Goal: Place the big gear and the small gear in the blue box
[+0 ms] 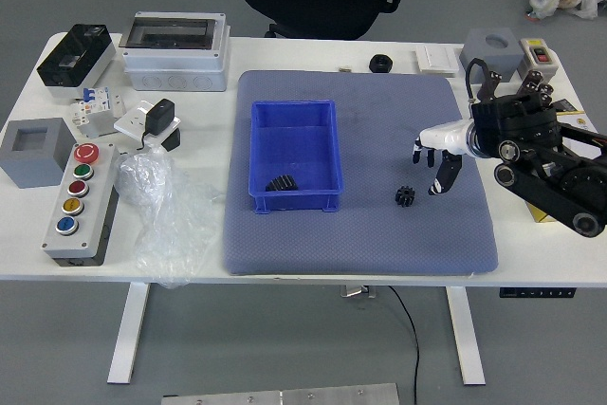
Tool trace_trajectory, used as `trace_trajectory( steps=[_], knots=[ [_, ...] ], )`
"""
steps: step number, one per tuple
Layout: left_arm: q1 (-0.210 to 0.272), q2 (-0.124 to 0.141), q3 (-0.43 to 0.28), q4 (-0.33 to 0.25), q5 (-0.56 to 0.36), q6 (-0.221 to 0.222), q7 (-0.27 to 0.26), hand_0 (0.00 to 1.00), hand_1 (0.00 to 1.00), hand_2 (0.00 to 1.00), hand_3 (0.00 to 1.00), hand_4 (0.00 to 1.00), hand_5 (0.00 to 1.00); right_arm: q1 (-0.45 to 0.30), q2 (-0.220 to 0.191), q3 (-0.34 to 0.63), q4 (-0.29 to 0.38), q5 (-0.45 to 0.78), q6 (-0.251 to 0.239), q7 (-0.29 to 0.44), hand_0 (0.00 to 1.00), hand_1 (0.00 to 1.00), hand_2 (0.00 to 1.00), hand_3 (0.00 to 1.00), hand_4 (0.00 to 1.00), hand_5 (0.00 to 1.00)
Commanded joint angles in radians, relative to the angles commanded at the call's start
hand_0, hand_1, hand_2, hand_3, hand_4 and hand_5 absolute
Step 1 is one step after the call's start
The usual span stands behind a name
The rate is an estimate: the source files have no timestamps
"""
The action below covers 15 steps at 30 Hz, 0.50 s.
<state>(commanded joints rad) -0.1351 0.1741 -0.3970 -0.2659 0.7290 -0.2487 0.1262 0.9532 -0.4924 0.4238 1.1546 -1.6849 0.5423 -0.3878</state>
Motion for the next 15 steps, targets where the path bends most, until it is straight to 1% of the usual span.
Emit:
trace_trajectory(
  steps=[6, 9, 10, 15],
  knots=[
    [0.0, 0.001, 0.003, 0.0, -0.001, -0.001, 0.001, 0.857, 0.824, 0.821, 0.772, 0.593, 0.372, -0.001, 0.023, 0.014, -0.002, 0.004, 0.007, -0.007, 0.53, 0.574, 0.729, 0.784, 0.828, 0.19],
    [-0.001, 0.0, 0.002, 0.0, 0.001, -0.003, 0.001, 0.857, 0.824, 0.821, 0.772, 0.593, 0.372, -0.009, 0.029, 0.037, 0.005, 0.0, 0.011, -0.013, 0.53, 0.574, 0.729, 0.784, 0.828, 0.19],
    [-0.001, 0.0, 0.001, 0.0, 0.001, -0.003, 0.001, 0.856, 0.824, 0.821, 0.772, 0.593, 0.373, -0.012, 0.03, 0.044, 0.008, -0.001, 0.012, -0.015, 0.529, 0.571, 0.725, 0.782, 0.814, 0.162],
    [0.002, 0.001, 0.002, 0.0, 0.0, -0.002, 0.001, 0.856, 0.824, 0.821, 0.772, 0.593, 0.373, -0.033, 0.033, 0.081, 0.029, -0.015, 0.017, -0.027, 0.529, 0.571, 0.725, 0.782, 0.814, 0.162]
  ],
)
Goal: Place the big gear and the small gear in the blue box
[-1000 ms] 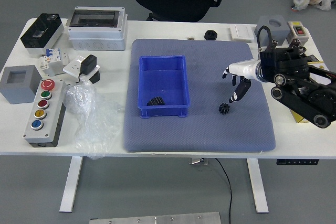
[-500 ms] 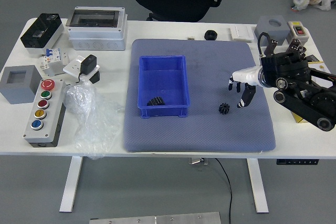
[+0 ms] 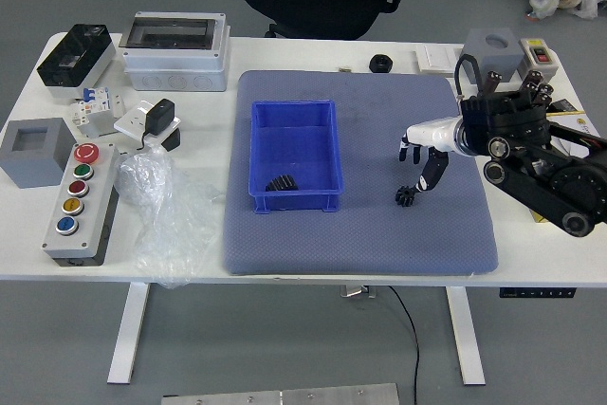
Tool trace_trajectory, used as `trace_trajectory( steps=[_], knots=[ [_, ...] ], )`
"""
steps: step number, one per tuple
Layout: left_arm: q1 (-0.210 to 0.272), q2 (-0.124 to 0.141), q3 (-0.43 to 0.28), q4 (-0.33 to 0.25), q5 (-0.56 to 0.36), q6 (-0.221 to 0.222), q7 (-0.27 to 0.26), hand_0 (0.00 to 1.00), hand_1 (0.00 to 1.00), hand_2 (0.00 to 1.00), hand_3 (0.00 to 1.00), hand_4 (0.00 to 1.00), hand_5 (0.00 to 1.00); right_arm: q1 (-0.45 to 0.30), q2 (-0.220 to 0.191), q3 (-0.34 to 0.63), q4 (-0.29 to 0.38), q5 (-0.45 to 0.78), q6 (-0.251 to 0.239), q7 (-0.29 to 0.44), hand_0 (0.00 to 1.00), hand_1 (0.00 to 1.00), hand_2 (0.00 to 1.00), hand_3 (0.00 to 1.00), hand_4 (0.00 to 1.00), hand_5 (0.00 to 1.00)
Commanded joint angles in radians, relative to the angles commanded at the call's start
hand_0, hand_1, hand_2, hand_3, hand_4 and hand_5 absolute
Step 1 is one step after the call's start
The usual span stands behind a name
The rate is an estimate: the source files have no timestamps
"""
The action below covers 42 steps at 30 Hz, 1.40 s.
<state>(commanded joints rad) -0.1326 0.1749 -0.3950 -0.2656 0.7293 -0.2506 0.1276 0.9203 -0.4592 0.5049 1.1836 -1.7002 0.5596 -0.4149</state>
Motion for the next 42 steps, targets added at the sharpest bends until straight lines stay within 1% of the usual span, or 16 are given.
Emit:
trace_trajectory(
  steps=[1, 10, 17, 26, 34, 37, 42],
  knots=[
    [0.0, 0.0, 0.0, 0.0, 0.0, 0.0, 0.0, 0.856, 0.824, 0.82, 0.772, 0.593, 0.374, -0.004, 0.0, 0.006, 0.005, -0.003, 0.001, -0.002, 0.531, 0.571, 0.73, 0.782, 0.798, 0.129],
    [0.0, -0.001, -0.004, 0.0, 0.004, -0.001, 0.0, 0.856, 0.824, 0.82, 0.773, 0.593, 0.372, -0.048, 0.004, 0.06, 0.048, -0.038, 0.012, -0.021, 0.536, 0.572, 0.729, 0.78, 0.797, 0.13],
    [0.004, -0.006, -0.003, 0.0, 0.004, -0.001, 0.0, 0.856, 0.824, 0.82, 0.773, 0.593, 0.372, -0.08, 0.001, 0.126, 0.079, -0.076, 0.026, -0.035, 0.534, 0.571, 0.728, 0.78, 0.796, 0.128],
    [0.025, -0.018, -0.018, 0.0, 0.013, 0.001, -0.001, 0.856, 0.824, 0.821, 0.772, 0.592, 0.371, -0.114, 0.004, 0.207, 0.105, -0.123, 0.028, -0.041, 0.535, 0.567, 0.722, 0.775, 0.795, 0.127],
    [0.048, -0.026, -0.044, -0.001, 0.025, 0.005, -0.001, 0.856, 0.824, 0.82, 0.771, 0.592, 0.372, -0.164, 0.021, 0.297, 0.117, -0.167, 0.022, -0.044, 0.535, 0.567, 0.715, 0.772, 0.794, 0.129],
    [0.058, -0.03, -0.051, -0.001, 0.027, 0.007, 0.0, 0.855, 0.824, 0.821, 0.771, 0.592, 0.371, -0.185, 0.035, 0.328, 0.118, -0.179, 0.019, -0.043, 0.534, 0.567, 0.712, 0.771, 0.788, 0.134],
    [0.066, -0.033, -0.06, 0.0, 0.032, 0.009, 0.001, 0.855, 0.824, 0.821, 0.771, 0.592, 0.371, -0.209, 0.046, 0.343, 0.119, -0.188, 0.015, -0.042, 0.534, 0.567, 0.712, 0.771, 0.788, 0.134]
  ],
)
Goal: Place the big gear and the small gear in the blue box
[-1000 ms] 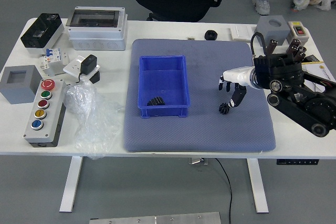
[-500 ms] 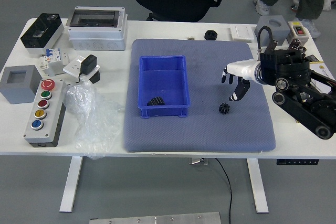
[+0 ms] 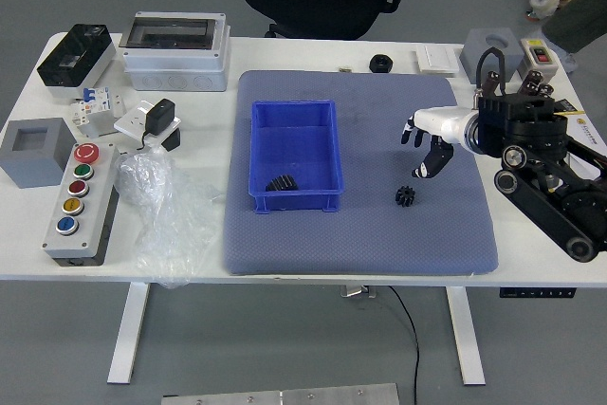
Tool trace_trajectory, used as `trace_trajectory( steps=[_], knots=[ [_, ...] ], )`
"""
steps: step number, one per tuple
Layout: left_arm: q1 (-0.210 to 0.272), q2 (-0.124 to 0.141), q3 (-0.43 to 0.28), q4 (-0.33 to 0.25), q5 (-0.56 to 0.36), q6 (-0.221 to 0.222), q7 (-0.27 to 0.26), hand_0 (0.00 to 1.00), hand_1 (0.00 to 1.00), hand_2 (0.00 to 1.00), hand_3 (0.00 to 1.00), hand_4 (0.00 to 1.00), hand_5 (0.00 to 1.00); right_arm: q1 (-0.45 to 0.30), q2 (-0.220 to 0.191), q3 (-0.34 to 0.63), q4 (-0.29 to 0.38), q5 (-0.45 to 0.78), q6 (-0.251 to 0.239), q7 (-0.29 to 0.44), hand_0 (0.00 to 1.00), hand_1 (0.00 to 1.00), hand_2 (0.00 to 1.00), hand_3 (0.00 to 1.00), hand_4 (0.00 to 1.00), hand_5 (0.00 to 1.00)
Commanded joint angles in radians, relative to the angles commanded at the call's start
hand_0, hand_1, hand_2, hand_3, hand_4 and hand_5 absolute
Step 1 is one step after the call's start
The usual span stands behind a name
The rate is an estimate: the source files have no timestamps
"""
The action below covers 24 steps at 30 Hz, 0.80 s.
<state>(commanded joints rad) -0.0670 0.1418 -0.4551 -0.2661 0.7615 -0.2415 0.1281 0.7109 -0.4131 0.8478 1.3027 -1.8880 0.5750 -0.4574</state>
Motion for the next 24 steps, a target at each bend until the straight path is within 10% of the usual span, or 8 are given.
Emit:
trace_trajectory(
  steps=[24],
  knots=[
    [-0.022, 0.002, 0.004, 0.001, 0.003, -0.001, -0.003, 0.856, 0.826, 0.825, 0.772, 0.593, 0.372, -0.069, 0.01, -0.019, 0.0, -0.002, -0.022, 0.01, 0.529, 0.56, 0.692, 0.747, 0.782, 0.143]
  ],
)
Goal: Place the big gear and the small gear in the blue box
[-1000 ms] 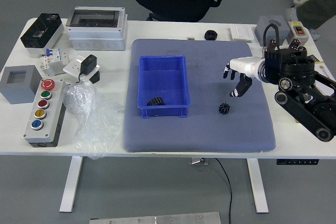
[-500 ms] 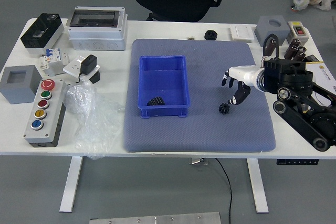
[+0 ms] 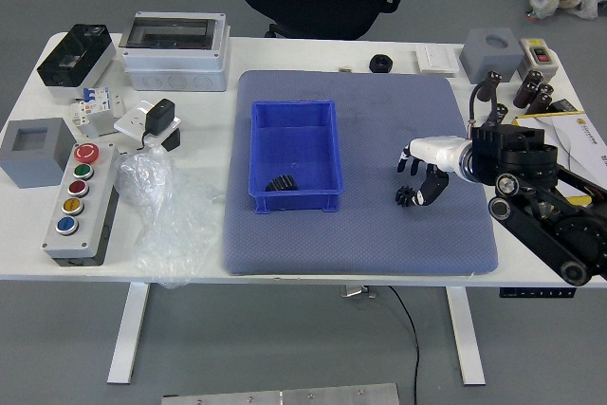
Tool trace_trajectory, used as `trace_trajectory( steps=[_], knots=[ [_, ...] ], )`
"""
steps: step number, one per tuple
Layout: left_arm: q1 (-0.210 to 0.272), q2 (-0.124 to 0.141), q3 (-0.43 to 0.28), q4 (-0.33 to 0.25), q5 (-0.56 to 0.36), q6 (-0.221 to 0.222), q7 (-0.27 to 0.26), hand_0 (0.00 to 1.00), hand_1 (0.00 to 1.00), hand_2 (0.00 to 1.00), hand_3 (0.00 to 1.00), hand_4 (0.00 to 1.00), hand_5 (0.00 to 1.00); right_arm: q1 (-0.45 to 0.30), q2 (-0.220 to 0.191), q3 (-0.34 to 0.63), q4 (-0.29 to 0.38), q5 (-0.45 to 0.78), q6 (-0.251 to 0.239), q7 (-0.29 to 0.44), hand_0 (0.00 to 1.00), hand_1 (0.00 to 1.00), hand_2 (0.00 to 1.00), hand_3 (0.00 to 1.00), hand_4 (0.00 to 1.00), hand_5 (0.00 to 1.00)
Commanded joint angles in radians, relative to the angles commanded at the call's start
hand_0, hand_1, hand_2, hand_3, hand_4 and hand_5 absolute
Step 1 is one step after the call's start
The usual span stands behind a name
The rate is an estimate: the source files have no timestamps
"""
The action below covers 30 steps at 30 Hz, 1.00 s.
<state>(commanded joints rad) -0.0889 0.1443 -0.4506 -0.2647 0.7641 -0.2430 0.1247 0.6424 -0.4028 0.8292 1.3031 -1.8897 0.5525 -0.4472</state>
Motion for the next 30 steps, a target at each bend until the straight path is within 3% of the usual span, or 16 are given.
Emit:
trace_trajectory(
  steps=[30],
  knots=[
    [-0.009, -0.019, 0.007, 0.0, -0.005, -0.003, 0.0, 0.857, 0.827, 0.825, 0.773, 0.594, 0.371, -0.021, 0.023, 0.021, -0.001, -0.021, -0.011, 0.003, 0.517, 0.544, 0.67, 0.699, 0.756, 0.141]
  ],
)
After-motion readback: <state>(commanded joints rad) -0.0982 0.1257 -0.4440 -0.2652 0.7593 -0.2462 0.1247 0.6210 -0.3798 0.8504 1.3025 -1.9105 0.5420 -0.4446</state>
